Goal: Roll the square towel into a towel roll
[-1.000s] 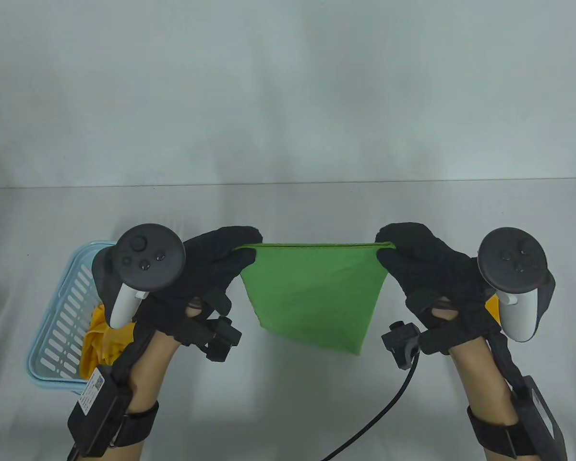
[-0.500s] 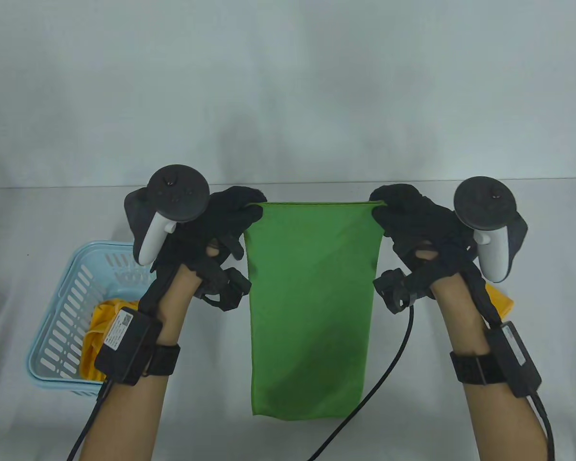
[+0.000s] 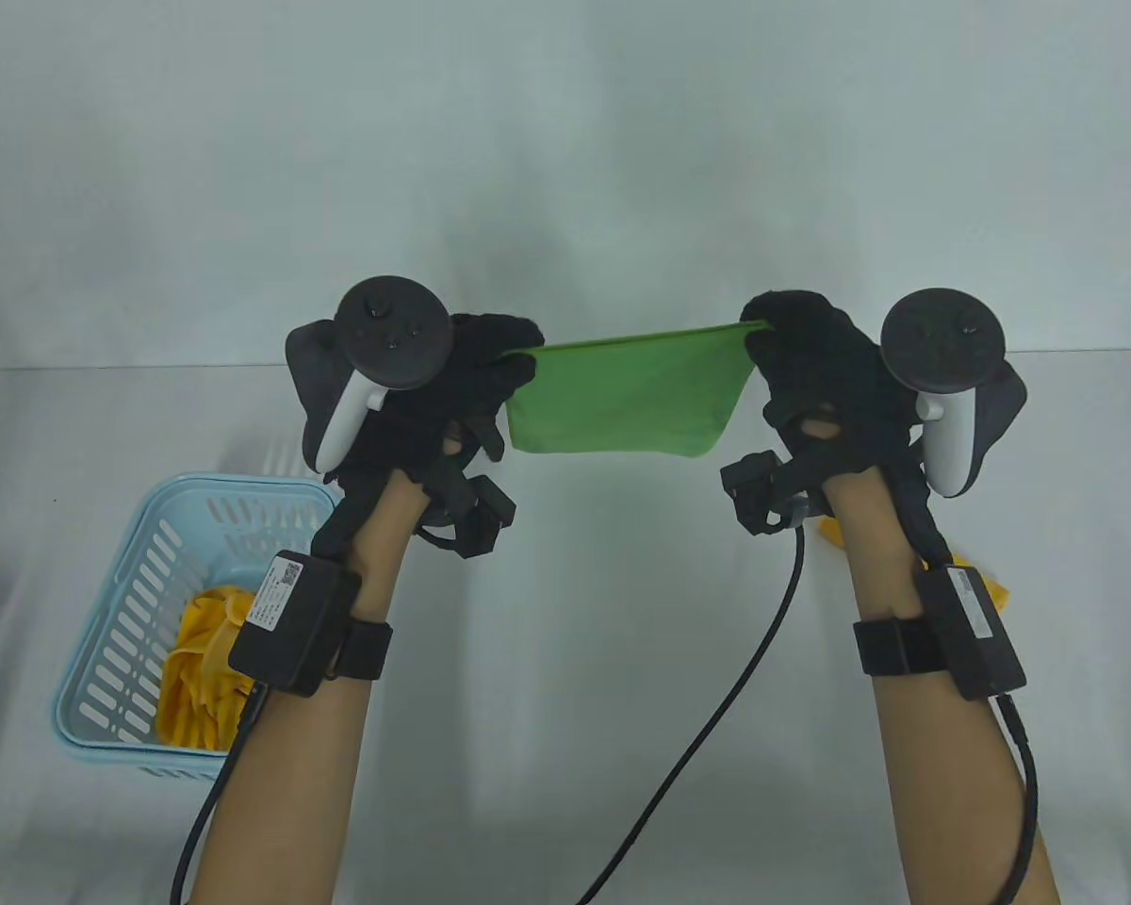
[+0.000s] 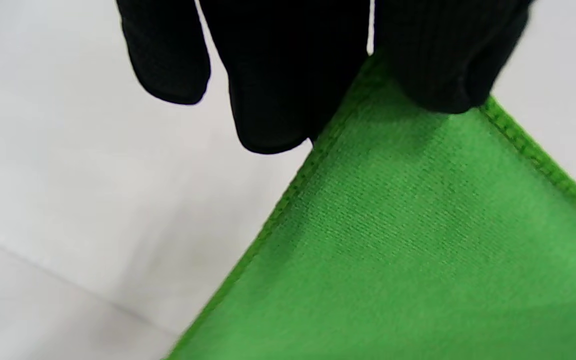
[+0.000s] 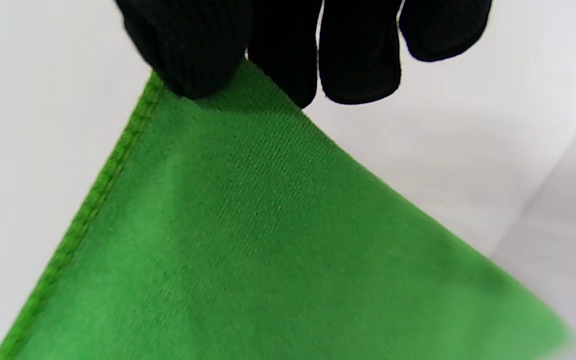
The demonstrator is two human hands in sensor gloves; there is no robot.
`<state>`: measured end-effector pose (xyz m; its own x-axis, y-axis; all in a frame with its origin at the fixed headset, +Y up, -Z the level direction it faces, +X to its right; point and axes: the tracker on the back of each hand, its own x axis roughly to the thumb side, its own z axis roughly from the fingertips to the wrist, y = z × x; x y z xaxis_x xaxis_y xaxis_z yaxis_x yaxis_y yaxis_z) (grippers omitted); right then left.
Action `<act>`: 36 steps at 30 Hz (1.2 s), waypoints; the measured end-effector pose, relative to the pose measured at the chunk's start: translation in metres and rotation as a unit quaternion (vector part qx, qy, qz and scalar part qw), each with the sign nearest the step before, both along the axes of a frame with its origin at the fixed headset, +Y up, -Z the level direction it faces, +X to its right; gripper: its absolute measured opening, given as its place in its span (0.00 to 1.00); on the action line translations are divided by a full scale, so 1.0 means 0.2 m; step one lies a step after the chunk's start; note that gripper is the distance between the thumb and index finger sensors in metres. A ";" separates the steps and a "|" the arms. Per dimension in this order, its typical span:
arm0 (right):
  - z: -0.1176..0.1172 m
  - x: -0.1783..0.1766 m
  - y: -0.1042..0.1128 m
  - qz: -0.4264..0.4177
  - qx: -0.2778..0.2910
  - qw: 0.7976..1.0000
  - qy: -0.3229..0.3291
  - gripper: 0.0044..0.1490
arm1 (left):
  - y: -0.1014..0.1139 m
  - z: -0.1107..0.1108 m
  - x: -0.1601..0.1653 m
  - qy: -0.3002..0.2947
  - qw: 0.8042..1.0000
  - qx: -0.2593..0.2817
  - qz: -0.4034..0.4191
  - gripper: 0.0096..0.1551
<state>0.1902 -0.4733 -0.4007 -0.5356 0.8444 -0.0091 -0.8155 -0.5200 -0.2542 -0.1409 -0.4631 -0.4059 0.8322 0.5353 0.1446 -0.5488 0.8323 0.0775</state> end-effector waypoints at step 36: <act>0.53 0.02 -1.23 0.084 -0.288 0.925 0.233 0.24 | -1.26 0.50 0.06 -0.197 0.940 -0.244 -0.132 0.23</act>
<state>0.1949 -0.7201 -0.2953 -0.7186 0.6750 -0.1670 -0.6617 -0.5899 0.4628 -0.1297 -0.7151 -0.3049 0.8786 0.3997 0.2614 -0.2232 0.8275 -0.5151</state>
